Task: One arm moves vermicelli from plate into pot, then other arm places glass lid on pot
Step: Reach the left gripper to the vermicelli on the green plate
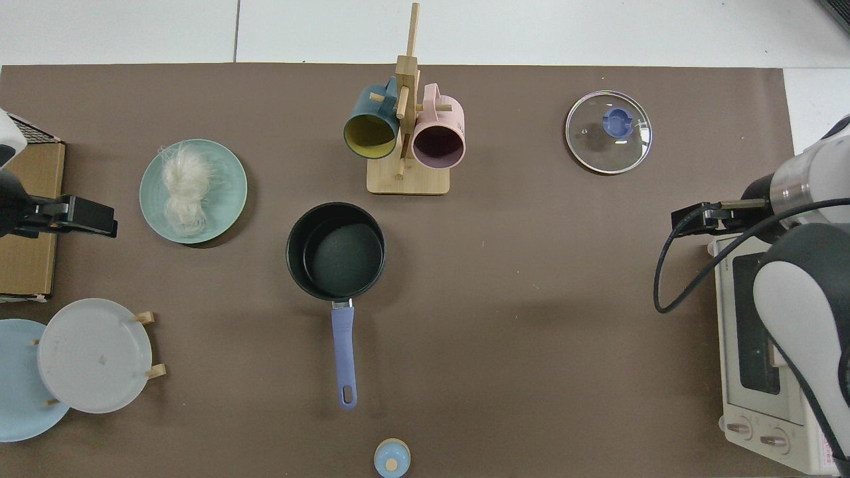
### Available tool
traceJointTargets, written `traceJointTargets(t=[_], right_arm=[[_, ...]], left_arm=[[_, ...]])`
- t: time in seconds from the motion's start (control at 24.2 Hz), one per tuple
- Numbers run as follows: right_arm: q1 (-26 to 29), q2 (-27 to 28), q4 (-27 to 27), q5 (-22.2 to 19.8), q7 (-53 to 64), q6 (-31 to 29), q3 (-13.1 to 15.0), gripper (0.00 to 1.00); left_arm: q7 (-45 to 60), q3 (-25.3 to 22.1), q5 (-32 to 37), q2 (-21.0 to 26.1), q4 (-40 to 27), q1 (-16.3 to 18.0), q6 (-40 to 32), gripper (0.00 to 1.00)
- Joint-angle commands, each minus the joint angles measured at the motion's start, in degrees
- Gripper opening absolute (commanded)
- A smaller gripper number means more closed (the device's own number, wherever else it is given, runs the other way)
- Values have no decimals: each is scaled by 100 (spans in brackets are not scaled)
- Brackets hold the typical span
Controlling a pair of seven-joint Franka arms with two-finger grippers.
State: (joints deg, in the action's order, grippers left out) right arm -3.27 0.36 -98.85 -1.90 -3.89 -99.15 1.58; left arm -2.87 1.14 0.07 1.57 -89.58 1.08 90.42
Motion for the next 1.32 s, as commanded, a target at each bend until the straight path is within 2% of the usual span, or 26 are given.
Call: traceJointTargets(t=[0.0, 0.37, 0.45, 0.54, 0.7, 1.03, 1.11, 1.28], right_arm=[[108, 25, 42, 111, 20, -104, -44, 99], [151, 183, 129, 23, 28, -122, -27, 99], [151, 393, 488, 14, 29, -87, -27, 99], [186, 753, 1006, -12, 72, 45, -9, 99], [309, 1676, 2061, 58, 81, 151, -26, 99], [301, 3785, 4117, 49, 90, -130, -44, 99], [275, 4216, 4444, 41, 90, -314, -53, 99], [204, 4674, 4498, -3, 81, -903, -27, 98]], left_arm=[[15, -8, 89, -86, -95, -47, -34, 100], [14, -8, 125, 1, -16, -73, -7, 100], [14, -8, 98, 80, 63, -73, 54, 100], [-3, -8, 116, 203, 168, -64, 98, 100], [-12, 18, 89, 765, 608, -55, 308, 100], [-126, 36, 151, 1504, 600, -38, 1266, 100], [-118, 36, 160, 1697, 582, -38, 1512, 100], [-126, 36, 195, 2136, 582, -3, 1934, 100]])
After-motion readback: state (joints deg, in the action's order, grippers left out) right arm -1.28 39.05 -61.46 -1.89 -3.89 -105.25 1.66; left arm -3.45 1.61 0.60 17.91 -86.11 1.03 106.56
